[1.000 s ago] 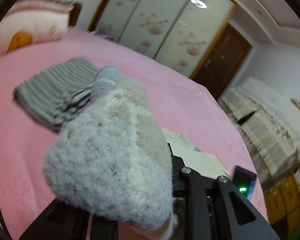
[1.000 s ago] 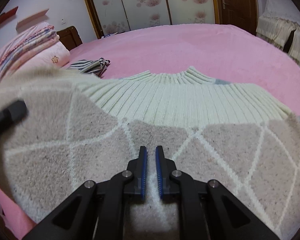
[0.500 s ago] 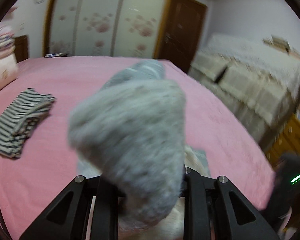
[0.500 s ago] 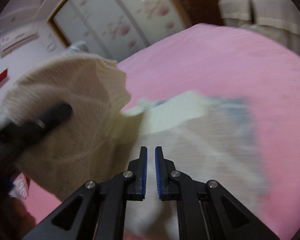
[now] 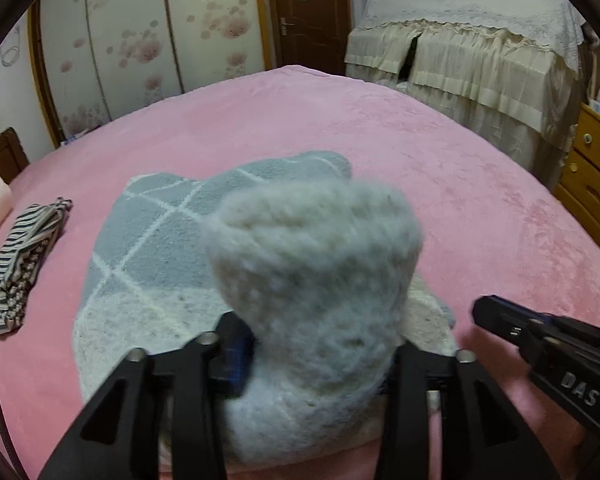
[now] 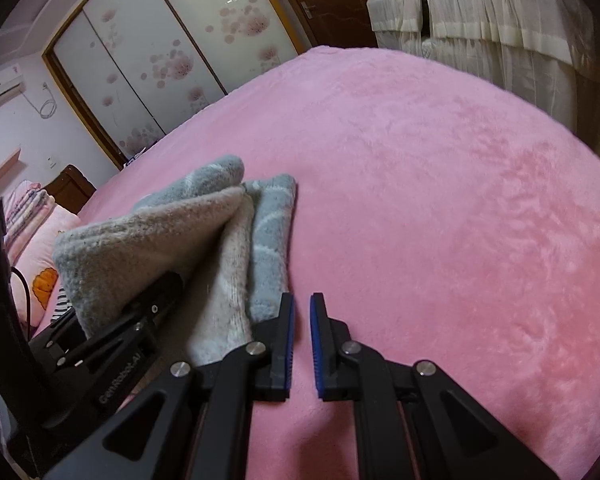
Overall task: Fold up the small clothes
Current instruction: 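Grasp the sweater side with the left tool and fold it over lengthwise, then lay the folded side down and open the left tool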
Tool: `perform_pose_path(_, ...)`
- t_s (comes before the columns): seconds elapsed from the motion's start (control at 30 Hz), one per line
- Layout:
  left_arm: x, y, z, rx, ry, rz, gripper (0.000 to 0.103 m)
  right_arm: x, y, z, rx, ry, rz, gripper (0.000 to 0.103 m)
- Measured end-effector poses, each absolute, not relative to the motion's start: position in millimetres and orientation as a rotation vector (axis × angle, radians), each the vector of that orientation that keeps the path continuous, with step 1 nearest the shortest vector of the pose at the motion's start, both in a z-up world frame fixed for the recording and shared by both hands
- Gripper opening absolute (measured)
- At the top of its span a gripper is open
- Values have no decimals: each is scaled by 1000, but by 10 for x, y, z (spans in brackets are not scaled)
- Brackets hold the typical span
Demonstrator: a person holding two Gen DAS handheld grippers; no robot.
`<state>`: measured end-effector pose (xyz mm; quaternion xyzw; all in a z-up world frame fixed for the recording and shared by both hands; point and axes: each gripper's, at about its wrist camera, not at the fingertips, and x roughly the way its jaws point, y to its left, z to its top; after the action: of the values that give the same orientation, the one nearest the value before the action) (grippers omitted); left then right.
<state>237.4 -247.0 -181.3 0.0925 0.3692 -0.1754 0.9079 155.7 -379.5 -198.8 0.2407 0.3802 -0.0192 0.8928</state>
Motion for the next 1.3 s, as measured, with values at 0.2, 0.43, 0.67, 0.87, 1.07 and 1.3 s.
perform_pose_path(0.2,2259,-2374,-1656,105,777,-478,69,1615,-3793,-1791,526,770,1,8)
perform_pose_path(0.43,1983,-1782,-1279,-126,784,-540,84,1591,-3788,-1505,599,748,56,18)
perform_pose_path(0.67,1932,-1060,-1327,-199,808,-328,84,1607,-3575,-1190,609,714,175,41)
perform_pose_path(0.87,2017,-693,-1570,-283,884,-215,84,1852,-3053,-963,343,748,235,44)
perform_pose_path(1.07,2058,-632,-1612,-310,890,-224,84,2029,-2663,-1038,73,806,162,33)
perform_pose_path(1.3,2085,-724,-1610,-302,888,-263,84,1756,-3154,-1214,259,822,89,12)
